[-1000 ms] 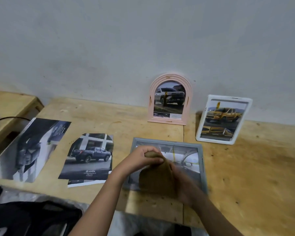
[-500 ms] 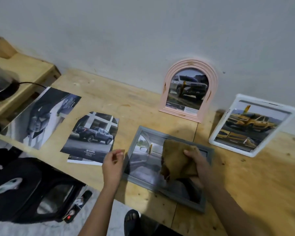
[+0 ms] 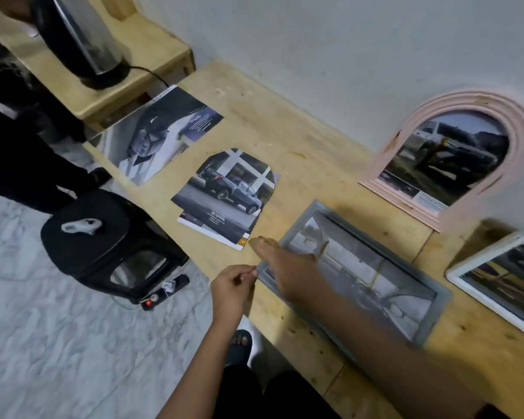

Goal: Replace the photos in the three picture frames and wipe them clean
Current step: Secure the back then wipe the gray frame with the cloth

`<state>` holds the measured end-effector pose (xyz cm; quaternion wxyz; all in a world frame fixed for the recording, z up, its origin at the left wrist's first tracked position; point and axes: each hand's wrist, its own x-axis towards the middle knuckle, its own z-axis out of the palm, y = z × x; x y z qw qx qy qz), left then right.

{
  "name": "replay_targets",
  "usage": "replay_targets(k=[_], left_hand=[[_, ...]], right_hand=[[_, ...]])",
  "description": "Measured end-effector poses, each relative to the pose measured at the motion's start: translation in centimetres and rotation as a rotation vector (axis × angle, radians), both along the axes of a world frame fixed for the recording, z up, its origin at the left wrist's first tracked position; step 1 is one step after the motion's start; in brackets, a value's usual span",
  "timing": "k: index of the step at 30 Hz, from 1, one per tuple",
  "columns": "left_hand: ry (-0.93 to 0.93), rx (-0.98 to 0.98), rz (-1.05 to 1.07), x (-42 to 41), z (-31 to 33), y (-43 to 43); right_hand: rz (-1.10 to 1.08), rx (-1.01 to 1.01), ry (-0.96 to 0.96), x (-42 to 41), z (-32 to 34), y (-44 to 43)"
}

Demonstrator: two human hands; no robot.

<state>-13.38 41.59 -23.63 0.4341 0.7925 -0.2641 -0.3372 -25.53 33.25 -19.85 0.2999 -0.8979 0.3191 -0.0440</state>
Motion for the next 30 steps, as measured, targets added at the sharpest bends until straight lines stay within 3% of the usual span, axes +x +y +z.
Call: replay_targets(k=[4,9,14,17,22,25,30], left_hand=[[-0.032,0.075,0.001,0.2,0.4,-0.2],[0.078,0.147,-0.011,1.1,0.7,-0.9],[0.101,0.189,0.015,1.0,1.4,-1.6],[0.077,0.241,-0.018,0.9,1.9,-1.8],[-0.174,0.451,-0.32,0.8,2.5,-4.1],[-0.37,0.464,-0.519,-0.7,3.0,-6.5],[-0.582,0.527,-0.579,-2.2,2.7,-8.5]], right_hand=[[0.19,0.031,0.122,-0.1,-3.2,2.2],[0.075,-0.209,0.25,0.3,-4.3,1.1],[0.017,-0.248,0.301,0.0,-4.7,-3.7],[-0.148,-0.233,0.308,-0.8,-4.5,-7.8],[-0.138,-0.185,0.326,-0.9,-4.3,-9.3],[-0.127,-0.187,0.321,-1.1,-4.1,-9.8],[-0.077,-0.286,0.376,-1.4,-3.9,-10.3]])
